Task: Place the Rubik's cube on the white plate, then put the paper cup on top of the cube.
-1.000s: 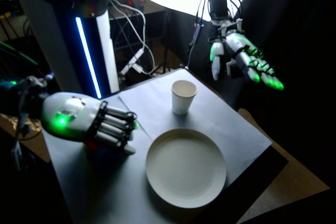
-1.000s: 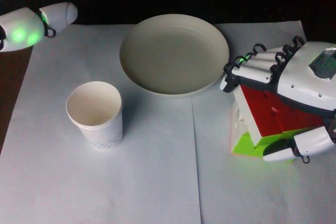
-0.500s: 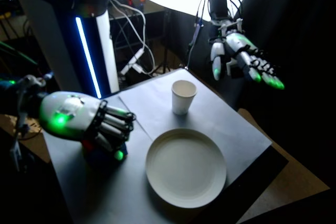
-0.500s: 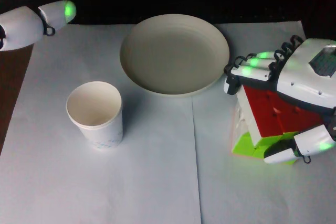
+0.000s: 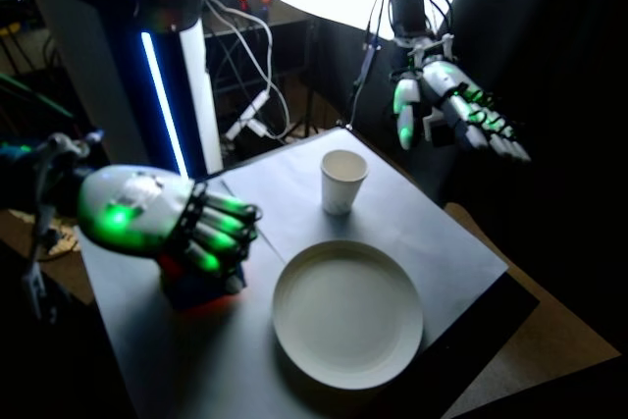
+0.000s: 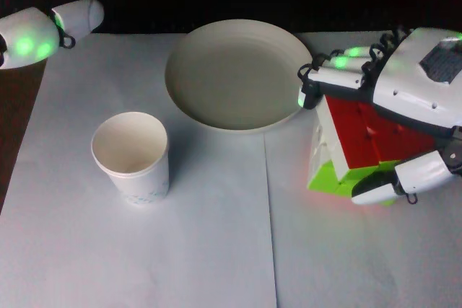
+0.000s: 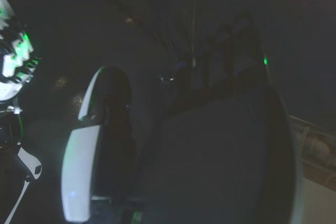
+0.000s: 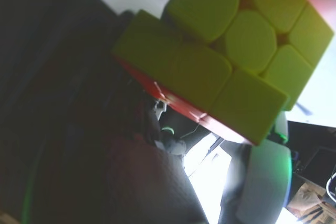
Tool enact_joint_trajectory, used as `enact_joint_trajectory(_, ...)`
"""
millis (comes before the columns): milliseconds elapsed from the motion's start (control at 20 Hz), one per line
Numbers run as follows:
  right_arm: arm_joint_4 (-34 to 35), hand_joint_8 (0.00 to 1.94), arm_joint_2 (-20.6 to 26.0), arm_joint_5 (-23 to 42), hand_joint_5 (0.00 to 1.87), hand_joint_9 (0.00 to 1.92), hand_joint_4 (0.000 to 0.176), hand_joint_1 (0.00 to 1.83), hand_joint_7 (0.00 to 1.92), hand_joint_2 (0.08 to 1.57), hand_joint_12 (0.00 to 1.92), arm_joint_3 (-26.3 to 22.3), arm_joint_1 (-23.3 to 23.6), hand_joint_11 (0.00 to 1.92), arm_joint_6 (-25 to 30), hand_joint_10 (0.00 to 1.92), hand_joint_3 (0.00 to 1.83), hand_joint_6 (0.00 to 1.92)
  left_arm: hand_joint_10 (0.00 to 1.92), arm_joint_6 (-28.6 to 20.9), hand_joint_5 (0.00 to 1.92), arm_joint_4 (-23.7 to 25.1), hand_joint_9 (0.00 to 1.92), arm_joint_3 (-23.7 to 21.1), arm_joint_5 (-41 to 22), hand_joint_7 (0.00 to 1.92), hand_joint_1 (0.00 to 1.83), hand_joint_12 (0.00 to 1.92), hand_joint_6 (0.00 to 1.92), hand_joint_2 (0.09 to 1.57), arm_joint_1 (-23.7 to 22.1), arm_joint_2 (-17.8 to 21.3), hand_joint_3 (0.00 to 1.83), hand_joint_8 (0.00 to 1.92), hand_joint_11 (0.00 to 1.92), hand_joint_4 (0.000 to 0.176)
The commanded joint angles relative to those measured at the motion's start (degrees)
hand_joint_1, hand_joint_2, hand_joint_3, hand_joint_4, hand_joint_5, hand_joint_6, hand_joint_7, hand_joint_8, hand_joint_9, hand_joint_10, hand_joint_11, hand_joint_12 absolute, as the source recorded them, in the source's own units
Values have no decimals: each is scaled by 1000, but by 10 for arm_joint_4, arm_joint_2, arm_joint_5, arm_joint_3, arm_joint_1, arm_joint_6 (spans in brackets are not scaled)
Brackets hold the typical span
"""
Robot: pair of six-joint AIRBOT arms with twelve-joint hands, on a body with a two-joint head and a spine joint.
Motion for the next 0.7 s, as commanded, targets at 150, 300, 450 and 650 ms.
enact_joint_trajectory(150,8,1386,24,111,263,577,0,1311,761,1209,1921,-11,22,495,0,1816,4,1486,0,-1,21,-9,0,3,-69,0,369,0,0,1408,-1,2,0,0,0,122)
enact_joint_trajectory(300,3,1449,25,111,254,598,0,1307,722,1230,1921,-6,50,459,0,1878,5,1615,0,-1,26,-11,0,3,-69,0,395,0,3,1404,0,2,0,0,0,127)
enact_joint_trajectory(450,0,1456,10,104,189,616,0,1310,720,1233,1921,15,84,644,0,1874,3,1640,0,-1,42,-11,0,4,-69,0,455,0,6,1388,0,1,0,0,0,132)
enact_joint_trajectory(650,-12,1429,-43,44,223,631,0,1310,738,1224,1921,64,145,719,0,1899,0,1528,0,-1,26,-12,0,5,-69,0,405,0,0,1395,0,1,0,0,0,148)
